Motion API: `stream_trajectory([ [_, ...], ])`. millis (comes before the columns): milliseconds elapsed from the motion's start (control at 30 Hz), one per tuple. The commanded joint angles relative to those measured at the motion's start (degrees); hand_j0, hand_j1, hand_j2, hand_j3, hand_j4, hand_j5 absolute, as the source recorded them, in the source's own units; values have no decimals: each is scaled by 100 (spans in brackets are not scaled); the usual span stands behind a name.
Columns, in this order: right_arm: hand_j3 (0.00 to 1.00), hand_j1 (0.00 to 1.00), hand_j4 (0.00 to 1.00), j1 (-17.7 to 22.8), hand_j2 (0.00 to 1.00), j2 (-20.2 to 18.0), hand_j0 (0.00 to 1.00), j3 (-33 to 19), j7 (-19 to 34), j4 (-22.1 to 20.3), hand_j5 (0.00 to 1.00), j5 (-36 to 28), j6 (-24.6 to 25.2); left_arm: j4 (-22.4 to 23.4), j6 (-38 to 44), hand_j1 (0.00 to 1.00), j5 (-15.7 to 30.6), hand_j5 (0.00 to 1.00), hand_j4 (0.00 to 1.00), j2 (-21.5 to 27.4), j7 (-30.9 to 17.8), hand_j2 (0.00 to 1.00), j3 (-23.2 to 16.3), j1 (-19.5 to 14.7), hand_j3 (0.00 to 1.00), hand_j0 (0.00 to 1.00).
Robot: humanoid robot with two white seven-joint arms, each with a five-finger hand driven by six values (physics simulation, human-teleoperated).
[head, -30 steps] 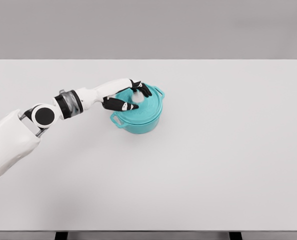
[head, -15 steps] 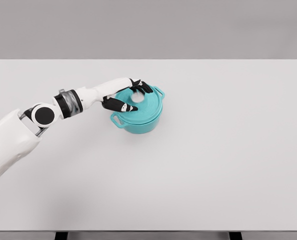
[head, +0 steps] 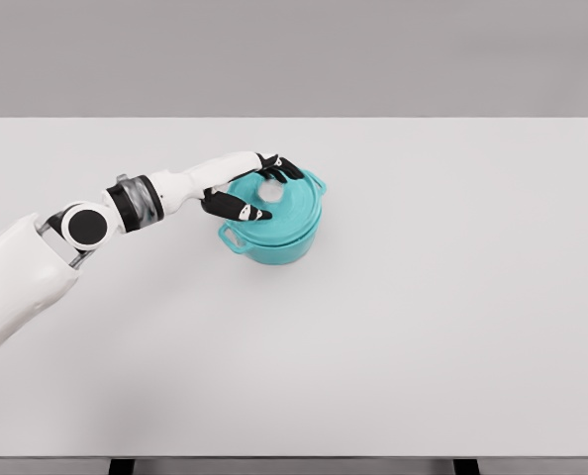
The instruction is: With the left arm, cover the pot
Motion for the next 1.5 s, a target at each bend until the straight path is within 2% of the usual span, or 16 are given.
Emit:
stream_trajectory([
  [0,100,100,100,0,100,0,100,-1,2,0,100,3,-3,5,3,77,28,77,77,5,1,77,4,0,77,77],
  [400,100,100,100,0,100,0,100,-1,2,0,100,3,-3,-4,3,80,28,80,80,14,1,80,4,0,80,80],
  [500,100,100,100,0,100,0,100,-1,2,0,100,3,-3,-13,3,85,37,85,85,14,1,85,4,0,85,85],
  [867,100,100,100,0,100,0,100,-1,2,0,100,3,-3,-109,-41,91,98,91,91,75,-25,91,31,-9,91,91],
  [967,100,100,100,0,100,0,100,-1,2,0,100,3,-3,-250,-41,94,300,94,94,233,-51,94,48,-44,94,94],
  [1000,100,100,100,0,100,0,100,-1,2,0,100,3,-3,-311,-41,98,362,98,98,339,-52,98,48,-62,98,98],
  [1067,100,100,100,0,100,0,100,-1,2,0,100,3,-3,-557,-41,100,582,100,100,620,-104,100,66,-70,100,100],
  [1167,100,100,100,0,100,0,100,-1,2,0,100,3,-3,-935,-76,100,810,100,100,1120,-104,100,110,-44,100,100],
  [1200,100,100,100,0,100,0,100,-1,2,0,100,3,-3,-1339,-93,100,994,100,100,1516,-104,100,136,-35,100,100],
  [1267,100,100,100,0,100,0,100,-1,2,0,100,3,-3,-1665,-129,100,1162,100,100,2289,-104,100,434,44,100,100],
  [1300,100,100,100,0,100,0,100,-1,2,0,100,3,-3,-1762,-199,100,1153,100,100,2659,-104,100,663,263,100,100],
  [1333,100,100,100,0,100,0,100,-1,2,0,100,3,-3,-1753,-278,100,1153,100,100,2809,-104,100,1023,527,100,100],
  [1400,100,100,100,0,100,0,100,-1,2,0,100,3,-3,-1753,-340,100,1144,100,100,2931,-87,100,1445,958,100,100],
  [1467,100,100,100,0,100,0,100,-1,2,0,100,3,-3,-1691,-340,100,1135,100,100,3081,-43,100,1516,1099,100,100],
])
